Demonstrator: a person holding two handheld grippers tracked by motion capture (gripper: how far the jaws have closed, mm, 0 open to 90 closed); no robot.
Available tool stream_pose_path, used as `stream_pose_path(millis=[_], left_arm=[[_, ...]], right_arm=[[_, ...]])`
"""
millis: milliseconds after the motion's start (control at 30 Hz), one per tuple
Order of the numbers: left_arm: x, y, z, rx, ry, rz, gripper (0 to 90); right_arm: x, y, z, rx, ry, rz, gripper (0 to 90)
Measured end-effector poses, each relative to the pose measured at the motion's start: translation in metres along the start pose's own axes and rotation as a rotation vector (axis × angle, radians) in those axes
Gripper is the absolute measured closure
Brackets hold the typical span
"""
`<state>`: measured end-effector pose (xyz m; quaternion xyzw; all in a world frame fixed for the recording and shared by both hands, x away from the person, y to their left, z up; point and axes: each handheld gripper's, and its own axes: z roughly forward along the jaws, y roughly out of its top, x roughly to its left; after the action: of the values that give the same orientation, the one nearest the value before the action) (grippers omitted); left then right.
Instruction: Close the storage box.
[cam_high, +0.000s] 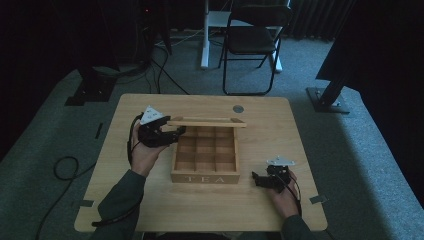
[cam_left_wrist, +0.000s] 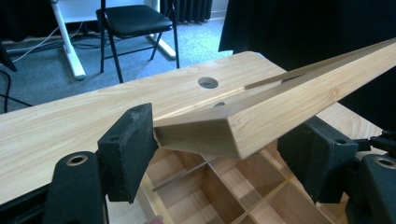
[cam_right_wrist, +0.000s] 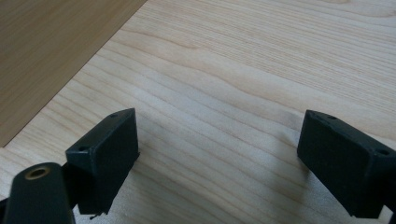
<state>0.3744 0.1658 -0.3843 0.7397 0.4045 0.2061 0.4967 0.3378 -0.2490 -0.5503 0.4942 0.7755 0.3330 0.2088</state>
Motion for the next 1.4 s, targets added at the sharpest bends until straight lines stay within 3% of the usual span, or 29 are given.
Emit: stream_pose_path(millis=[1167, 1400], left_arm=[[-0.008, -0.021, -0.004, 0.01, 0.005, -0.027, 27.6], [-0.008, -0.028, -0.006, 0.017, -0.011, -0.032, 27.7]], right_arm=[[0.0, 0.0, 0.0, 0.0, -0.001, -0.002, 12.2], [0.0, 0.0, 0.0, 0.0, 0.0, 0.0, 12.2]])
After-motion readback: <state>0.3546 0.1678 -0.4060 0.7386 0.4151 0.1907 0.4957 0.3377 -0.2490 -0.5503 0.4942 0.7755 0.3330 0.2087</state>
